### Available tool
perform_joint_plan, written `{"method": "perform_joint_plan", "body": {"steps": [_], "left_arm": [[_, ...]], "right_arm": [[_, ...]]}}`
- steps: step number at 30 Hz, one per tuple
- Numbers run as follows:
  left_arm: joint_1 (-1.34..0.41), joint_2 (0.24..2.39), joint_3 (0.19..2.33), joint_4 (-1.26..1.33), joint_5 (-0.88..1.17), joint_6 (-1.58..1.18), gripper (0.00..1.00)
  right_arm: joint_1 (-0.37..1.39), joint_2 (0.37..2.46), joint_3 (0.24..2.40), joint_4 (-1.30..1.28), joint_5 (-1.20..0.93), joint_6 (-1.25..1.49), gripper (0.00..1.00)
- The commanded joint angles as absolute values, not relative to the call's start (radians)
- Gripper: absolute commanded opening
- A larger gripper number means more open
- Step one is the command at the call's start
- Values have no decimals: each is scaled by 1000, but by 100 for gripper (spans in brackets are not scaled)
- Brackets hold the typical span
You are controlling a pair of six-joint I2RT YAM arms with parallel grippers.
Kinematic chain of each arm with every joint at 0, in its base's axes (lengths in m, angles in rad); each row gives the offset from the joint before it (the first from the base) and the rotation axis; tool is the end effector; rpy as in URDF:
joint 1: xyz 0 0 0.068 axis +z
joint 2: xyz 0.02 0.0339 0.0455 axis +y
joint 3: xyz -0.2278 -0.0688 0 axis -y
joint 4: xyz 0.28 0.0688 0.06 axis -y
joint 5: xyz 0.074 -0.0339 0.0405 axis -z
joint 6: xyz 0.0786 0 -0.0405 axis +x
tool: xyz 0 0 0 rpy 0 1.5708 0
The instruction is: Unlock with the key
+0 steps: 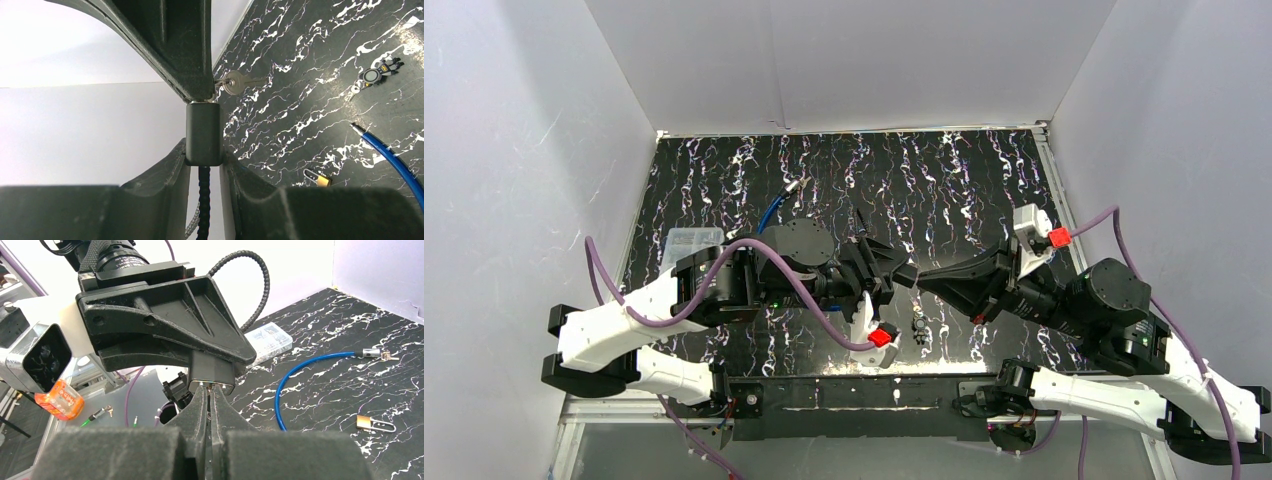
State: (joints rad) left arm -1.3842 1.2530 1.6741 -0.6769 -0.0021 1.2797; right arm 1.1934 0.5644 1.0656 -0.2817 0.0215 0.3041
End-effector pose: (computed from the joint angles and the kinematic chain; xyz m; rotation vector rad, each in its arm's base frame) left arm 0.0609 -0.3218 0.4605 1.7750 0.4337 -0.0718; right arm 0.0728 0.1790 0.4557 -0.6121 1.3302 1.2320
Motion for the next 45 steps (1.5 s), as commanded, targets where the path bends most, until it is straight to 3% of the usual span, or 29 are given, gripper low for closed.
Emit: {"method": "perform_joint_plan", "body": {"steps": [1, 3, 7, 10, 27, 32, 38, 45], "left_arm": [[-1408, 1187, 1668, -617, 27, 1303, 0], [-1407, 1180, 1662, -615, 23, 1308, 0], [-1410, 1168, 1652, -615, 18, 1311, 0], [-1410, 1157, 1643, -615, 15, 1305, 0], [-1401, 1149, 1644, -640, 14, 1160, 0], [-1380, 1162, 1660, -654, 14, 1080, 0], [-1343, 1156, 1638, -667, 57, 943, 0], [-1293, 1114, 1548, -637, 146, 781, 0]], "right_arm": [[1186, 559, 1111, -262, 108, 345, 1], [1186, 559, 1121, -270, 120, 356, 7], [1186, 550, 1128, -274, 136, 380, 32], [1186, 544, 1142, -295, 149, 363, 39], [1186, 703, 1314, -446, -44, 117, 34], [1186, 727, 1346, -496, -57, 74, 28], [1186, 716, 1322, -516, 19, 48, 26], [1186, 669, 1228, -506, 134, 88, 32]]}}
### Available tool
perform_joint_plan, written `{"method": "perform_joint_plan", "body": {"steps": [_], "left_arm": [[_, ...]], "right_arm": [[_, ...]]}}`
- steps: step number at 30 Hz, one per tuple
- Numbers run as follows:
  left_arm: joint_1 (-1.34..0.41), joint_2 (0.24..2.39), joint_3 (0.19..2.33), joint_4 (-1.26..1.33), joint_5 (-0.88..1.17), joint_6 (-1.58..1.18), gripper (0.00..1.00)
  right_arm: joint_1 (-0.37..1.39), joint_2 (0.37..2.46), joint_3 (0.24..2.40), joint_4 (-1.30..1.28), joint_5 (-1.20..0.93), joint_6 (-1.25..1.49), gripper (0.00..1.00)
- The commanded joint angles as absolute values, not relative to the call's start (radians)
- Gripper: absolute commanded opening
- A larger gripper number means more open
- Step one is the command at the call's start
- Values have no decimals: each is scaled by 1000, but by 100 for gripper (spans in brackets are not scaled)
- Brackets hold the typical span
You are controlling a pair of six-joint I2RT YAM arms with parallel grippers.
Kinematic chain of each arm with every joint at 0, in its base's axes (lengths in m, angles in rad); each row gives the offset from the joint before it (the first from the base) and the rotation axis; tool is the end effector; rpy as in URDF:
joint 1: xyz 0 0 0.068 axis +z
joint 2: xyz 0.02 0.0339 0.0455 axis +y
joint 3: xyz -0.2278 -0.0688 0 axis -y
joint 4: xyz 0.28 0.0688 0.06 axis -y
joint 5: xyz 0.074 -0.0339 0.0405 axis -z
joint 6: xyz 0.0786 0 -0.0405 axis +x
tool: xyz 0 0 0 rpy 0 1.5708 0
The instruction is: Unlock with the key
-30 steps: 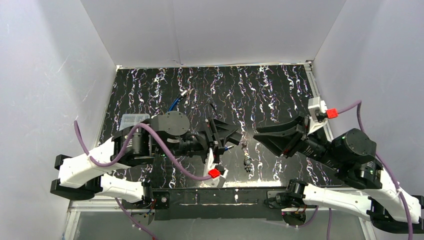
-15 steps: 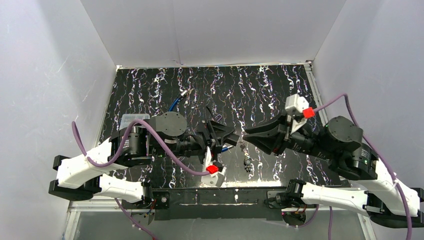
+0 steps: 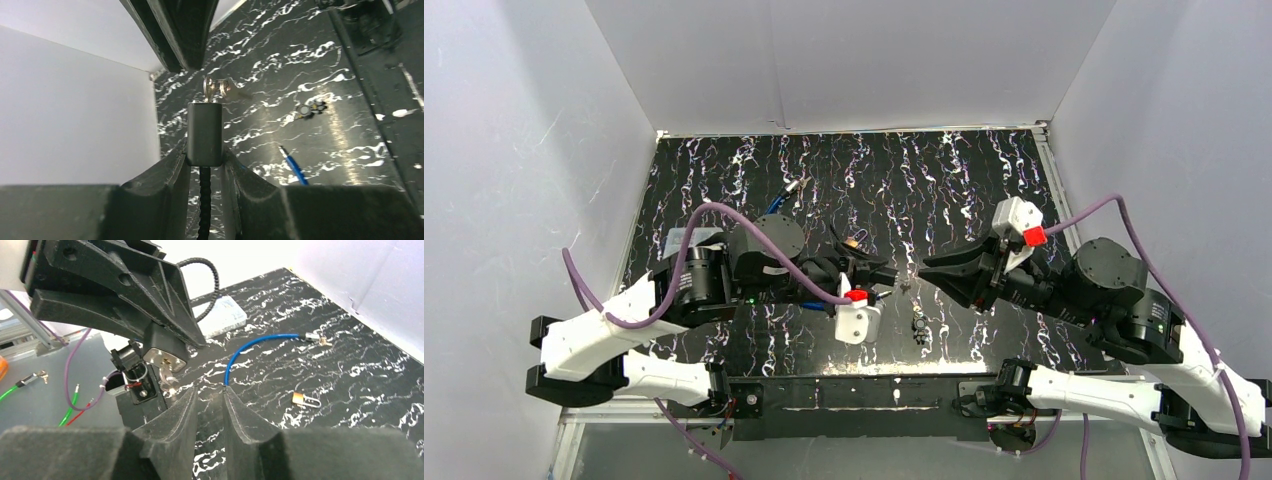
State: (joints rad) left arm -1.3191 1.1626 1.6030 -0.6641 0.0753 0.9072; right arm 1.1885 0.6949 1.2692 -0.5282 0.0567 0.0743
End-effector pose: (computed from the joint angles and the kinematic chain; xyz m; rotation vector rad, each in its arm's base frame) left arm 0.0704 -0.2977 0.4624 1.6456 0.7499 -0.3616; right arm 0.0787 0.1837 0.4689 -0.8075 1.3863 0.9545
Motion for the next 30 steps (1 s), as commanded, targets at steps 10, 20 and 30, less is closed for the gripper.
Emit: {"method": "perform_joint_plan", "body": {"steps": [10, 20, 30], "left_arm": [[-1209, 1037, 1373, -552, 210, 650, 0], [-1148, 1015, 1355, -544, 283, 598, 0], [-1096, 1021, 1385, -545, 420, 571, 0]], "right_arm": [[1186, 643, 1078, -479, 297, 124, 34], [1186, 672, 1085, -413, 257, 132, 36], [1186, 689, 1271, -460, 87, 98, 36]]}}
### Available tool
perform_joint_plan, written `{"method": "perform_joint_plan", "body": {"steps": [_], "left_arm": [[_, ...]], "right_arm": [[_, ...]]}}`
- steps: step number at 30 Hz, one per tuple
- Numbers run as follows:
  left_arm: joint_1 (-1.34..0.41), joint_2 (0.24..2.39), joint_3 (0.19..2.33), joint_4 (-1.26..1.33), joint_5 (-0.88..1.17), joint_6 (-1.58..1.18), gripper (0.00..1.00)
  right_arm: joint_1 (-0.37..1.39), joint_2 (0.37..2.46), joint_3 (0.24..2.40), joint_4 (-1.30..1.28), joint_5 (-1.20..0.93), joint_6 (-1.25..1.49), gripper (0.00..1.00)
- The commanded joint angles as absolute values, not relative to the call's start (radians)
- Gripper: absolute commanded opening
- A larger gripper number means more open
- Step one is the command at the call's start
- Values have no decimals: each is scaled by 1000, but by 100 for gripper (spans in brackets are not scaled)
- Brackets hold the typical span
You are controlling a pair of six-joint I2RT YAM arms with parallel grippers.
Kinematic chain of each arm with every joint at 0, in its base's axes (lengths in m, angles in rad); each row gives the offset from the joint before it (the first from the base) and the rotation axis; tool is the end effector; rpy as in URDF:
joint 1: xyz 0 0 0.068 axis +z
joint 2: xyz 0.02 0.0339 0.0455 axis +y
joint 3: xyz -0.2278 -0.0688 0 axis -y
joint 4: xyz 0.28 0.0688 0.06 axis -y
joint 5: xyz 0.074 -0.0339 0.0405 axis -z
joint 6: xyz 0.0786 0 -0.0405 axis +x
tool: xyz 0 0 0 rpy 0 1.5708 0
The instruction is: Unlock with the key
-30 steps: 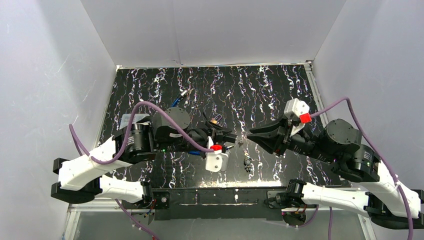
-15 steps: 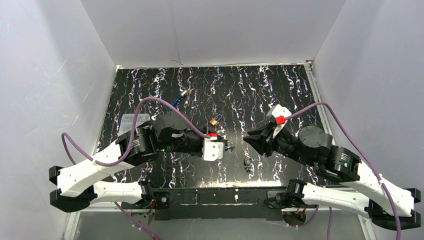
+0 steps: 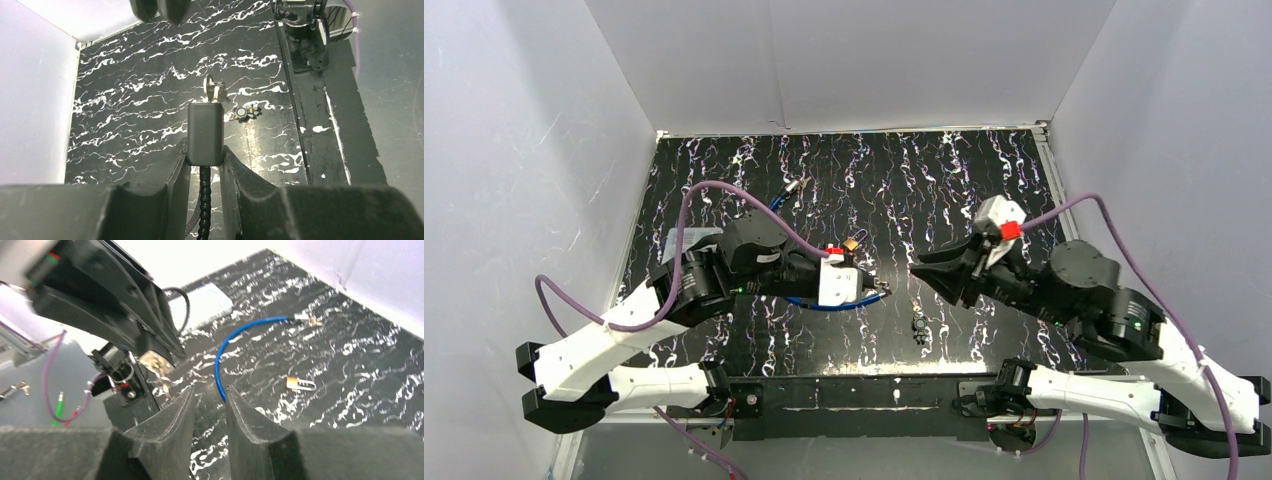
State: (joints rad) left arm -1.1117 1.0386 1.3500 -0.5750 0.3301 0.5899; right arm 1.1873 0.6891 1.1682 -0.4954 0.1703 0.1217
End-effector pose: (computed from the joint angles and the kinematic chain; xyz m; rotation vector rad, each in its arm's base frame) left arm 0.1082 -0.2765 0.4140 1.5523 1.0463 -0.6657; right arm 0.0933 0.1957 0.4382 -0.7198 1.4939 0.8778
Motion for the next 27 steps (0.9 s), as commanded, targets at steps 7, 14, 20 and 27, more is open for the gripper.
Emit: {"method": "perform_joint_plan", "body": {"steps": [7, 14, 20, 27], "left_arm": [[-1074, 1042, 1419, -549, 446, 565, 0], [-1051, 1041, 1424, -548, 481, 533, 0], [-1042, 1045, 1431, -543, 508, 512, 0], [-1037, 1050, 1449, -551, 515, 514, 0]], "right_arm": [[1186, 777, 1395, -554, -98, 84, 38], [1186, 828, 1410, -554, -158, 81, 37], [1186, 870, 1421, -596, -157, 39, 35], [1186, 869, 1402, -603, -131, 22, 32]]}}
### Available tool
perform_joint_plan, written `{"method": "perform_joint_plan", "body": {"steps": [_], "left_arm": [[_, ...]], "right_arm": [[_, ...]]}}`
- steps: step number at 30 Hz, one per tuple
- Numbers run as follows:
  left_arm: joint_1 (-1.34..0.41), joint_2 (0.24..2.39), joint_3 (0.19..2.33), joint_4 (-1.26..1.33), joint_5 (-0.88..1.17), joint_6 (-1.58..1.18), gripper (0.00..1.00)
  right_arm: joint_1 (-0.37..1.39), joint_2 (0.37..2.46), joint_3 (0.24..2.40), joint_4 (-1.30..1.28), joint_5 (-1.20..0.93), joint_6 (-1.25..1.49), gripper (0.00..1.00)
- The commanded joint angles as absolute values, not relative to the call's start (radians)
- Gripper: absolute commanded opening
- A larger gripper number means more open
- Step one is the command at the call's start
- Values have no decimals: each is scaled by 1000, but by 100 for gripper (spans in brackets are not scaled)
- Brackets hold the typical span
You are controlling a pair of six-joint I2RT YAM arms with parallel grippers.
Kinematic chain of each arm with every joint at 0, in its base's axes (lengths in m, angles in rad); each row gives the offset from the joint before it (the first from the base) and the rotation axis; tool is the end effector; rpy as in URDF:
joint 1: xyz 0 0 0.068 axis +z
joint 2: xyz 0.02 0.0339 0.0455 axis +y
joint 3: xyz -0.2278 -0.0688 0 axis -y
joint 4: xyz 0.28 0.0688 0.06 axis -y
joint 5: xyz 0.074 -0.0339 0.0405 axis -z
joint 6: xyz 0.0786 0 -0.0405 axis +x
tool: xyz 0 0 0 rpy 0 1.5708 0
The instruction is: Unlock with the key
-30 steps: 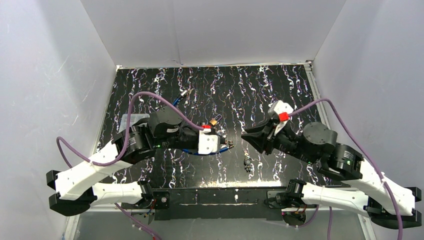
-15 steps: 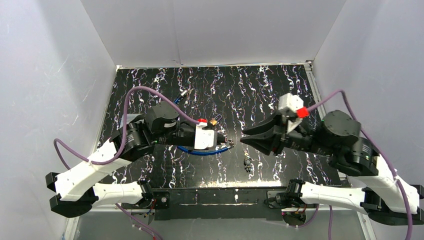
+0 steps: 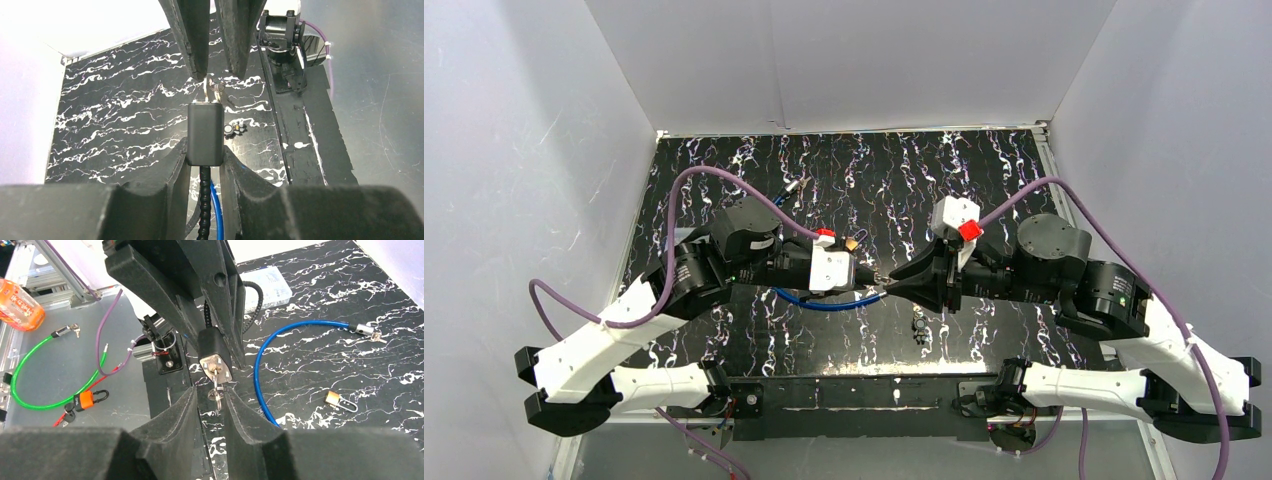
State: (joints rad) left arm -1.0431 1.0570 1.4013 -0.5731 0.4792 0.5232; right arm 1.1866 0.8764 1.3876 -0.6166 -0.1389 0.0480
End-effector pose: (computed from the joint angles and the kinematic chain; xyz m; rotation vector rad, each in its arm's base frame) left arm 0.1154 -0.2700 0.4303 1.5272 1.0360 -0.7974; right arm 0.0799 0.2267 0.4619 -1.0547 1.4411 1.0294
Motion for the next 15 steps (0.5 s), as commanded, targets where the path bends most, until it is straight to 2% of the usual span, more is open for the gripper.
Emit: {"method": "perform_joint_plan", "body": {"steps": [1, 5, 15], "left_arm": [[-1036, 1049, 1450, -551, 517, 514, 0], [-1035, 1052, 1453, -553, 524, 515, 0], [-1035, 1055, 1458, -565, 539, 527, 0]], "right_arm": [[1186, 873, 1402, -604, -129, 22, 31], [1186, 884, 1398, -590, -121, 19, 25], [1186, 881, 1394, -546, -80, 4, 23]]}}
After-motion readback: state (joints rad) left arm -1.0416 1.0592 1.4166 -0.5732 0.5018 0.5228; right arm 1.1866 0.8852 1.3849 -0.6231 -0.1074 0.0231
